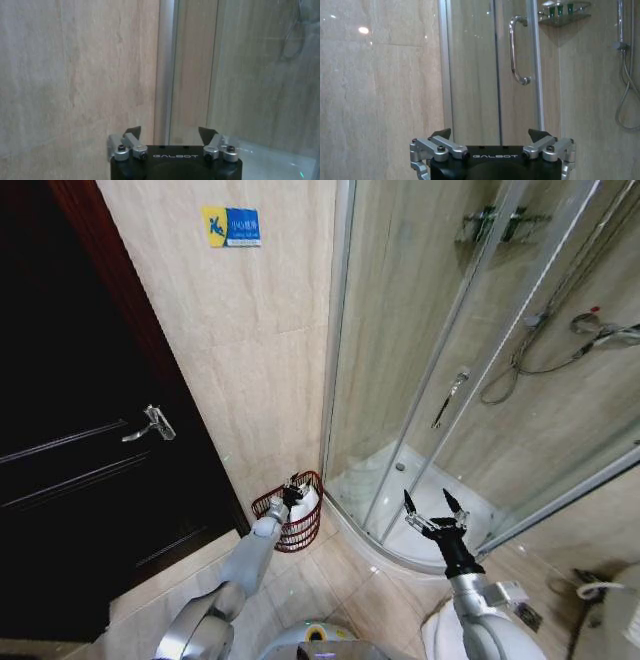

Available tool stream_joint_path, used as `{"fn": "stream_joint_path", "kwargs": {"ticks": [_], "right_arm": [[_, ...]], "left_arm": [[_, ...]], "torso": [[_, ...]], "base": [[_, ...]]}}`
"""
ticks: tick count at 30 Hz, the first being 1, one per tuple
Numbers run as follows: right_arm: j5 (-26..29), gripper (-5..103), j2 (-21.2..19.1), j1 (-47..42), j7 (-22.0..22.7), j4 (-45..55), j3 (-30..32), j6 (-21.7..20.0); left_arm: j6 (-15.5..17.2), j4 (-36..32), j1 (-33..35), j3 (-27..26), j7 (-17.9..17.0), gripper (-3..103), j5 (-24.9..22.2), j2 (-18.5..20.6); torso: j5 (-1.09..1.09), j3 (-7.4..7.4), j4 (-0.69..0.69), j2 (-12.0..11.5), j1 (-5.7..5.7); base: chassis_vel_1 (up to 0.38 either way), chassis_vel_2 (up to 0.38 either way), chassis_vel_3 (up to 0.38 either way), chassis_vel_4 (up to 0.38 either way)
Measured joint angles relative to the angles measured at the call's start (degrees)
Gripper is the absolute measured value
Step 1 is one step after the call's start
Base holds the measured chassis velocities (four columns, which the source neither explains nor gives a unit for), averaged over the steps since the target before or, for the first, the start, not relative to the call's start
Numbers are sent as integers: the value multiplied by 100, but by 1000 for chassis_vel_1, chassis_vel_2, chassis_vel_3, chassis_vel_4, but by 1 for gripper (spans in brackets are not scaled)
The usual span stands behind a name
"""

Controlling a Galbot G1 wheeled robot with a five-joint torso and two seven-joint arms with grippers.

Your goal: Discard the used towel into the hamper.

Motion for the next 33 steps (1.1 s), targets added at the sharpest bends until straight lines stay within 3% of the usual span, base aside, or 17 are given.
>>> {"fn": "stream_joint_path", "kwargs": {"ticks": [5,7,9,10,15,24,29,33], "right_arm": [[21,100,-2,18,5,0,-18,-20],[17,100,0,22,5,0,-30,-30],[-8,100,17,27,5,1,-69,-52],[-8,100,17,27,5,1,-69,-52],[-54,100,50,9,2,36,-102,-57],[-99,100,104,-2,-22,100,-128,-71],[-121,100,131,-21,-46,174,-133,-110],[-123,100,139,-58,-52,238,-116,-125]], "left_arm": [[47,-671,336,3,-60,96,-195,191],[97,-924,476,12,-74,99,-289,264],[323,-1750,958,-15,-100,100,-601,520],[323,-1750,958,-15,-100,100,-601,520],[523,-3322,1869,-430,-108,100,-980,917],[581,-4832,2870,-946,-304,100,-1376,1305],[825,-5609,3350,-1443,-436,100,-1508,1505],[1199,-6215,3664,-1922,-558,100,-1569,1662]], "torso": [[0,0,0,0,0],[-1,0,0,0,0],[-2,0,1,0,0],[-2,0,1,0,0],[-1,0,1,0,0],[-1,0,0,1,-1],[-1,0,0,1,-1],[0,0,1,0,0]], "base": [[0,0,0,0],[0,0,0,0],[0,0,0,0],[0,0,0,0],[0,0,0,0],[0,0,0,0],[0,0,0,0],[0,0,0,0]]}}
